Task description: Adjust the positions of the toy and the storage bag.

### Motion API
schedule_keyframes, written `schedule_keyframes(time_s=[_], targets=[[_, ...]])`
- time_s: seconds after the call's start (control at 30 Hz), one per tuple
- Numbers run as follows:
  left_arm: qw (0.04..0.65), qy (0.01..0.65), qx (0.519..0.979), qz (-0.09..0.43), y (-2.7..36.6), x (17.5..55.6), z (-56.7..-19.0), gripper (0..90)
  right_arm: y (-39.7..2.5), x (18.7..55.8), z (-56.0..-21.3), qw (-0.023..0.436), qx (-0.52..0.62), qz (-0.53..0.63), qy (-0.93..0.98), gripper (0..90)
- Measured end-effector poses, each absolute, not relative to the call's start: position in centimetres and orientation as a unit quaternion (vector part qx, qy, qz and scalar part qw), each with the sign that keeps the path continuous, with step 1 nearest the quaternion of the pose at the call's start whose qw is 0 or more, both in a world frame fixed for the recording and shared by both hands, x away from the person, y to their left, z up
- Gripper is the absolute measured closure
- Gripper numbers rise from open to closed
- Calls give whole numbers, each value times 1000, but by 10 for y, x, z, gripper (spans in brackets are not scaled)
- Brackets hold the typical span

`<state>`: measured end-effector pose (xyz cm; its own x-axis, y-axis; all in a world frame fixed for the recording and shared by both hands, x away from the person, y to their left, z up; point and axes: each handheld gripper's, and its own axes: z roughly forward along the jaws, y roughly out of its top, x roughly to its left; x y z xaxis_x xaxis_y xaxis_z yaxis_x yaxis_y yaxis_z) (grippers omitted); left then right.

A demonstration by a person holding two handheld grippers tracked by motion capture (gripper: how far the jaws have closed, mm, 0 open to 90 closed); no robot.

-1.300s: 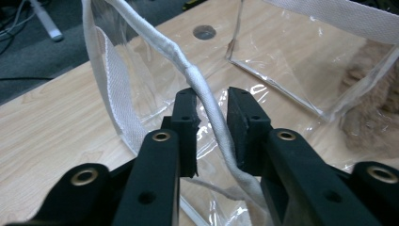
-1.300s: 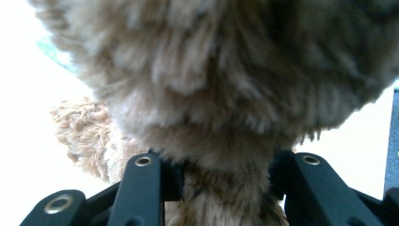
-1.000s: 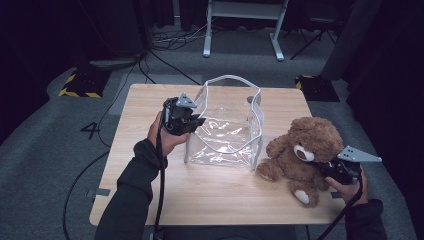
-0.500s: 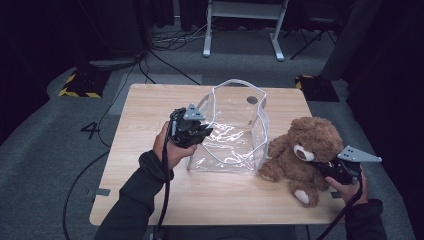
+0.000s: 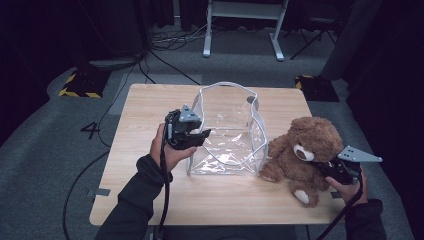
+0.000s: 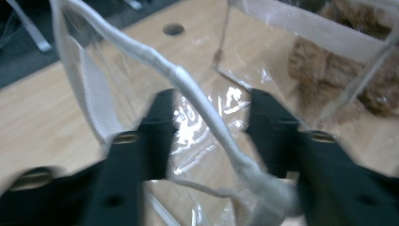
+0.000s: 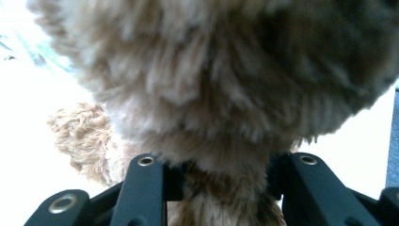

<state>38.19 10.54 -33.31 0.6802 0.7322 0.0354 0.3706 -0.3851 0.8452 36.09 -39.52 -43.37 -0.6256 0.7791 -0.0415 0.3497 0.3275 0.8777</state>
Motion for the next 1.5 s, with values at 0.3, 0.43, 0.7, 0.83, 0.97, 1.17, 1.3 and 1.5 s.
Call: schedule_keyframes(time_s=[0.3,0.43,0.7,0.83,0.97,1.17,1.3,1.5], targets=[[475,315,779,263,135,341,-329,204,-396,361,-434,236,362,455,779,642],[450,313,791,270,149,330,-362,183,-396,361,-434,233,361,459,778,641],[408,316,822,240,157,337,-413,163,-395,361,-434,233,363,456,778,638],[372,319,842,227,161,339,-443,161,-396,361,-434,232,366,455,778,637],[353,324,852,209,168,342,-465,165,-397,360,-435,232,363,457,778,632],[325,344,860,189,176,347,-490,175,-398,359,-437,232,359,461,778,639],[311,348,867,173,179,348,-503,172,-399,360,-438,229,361,466,775,649],[345,368,853,136,185,351,-510,160,-398,359,-438,231,360,468,773,666]])
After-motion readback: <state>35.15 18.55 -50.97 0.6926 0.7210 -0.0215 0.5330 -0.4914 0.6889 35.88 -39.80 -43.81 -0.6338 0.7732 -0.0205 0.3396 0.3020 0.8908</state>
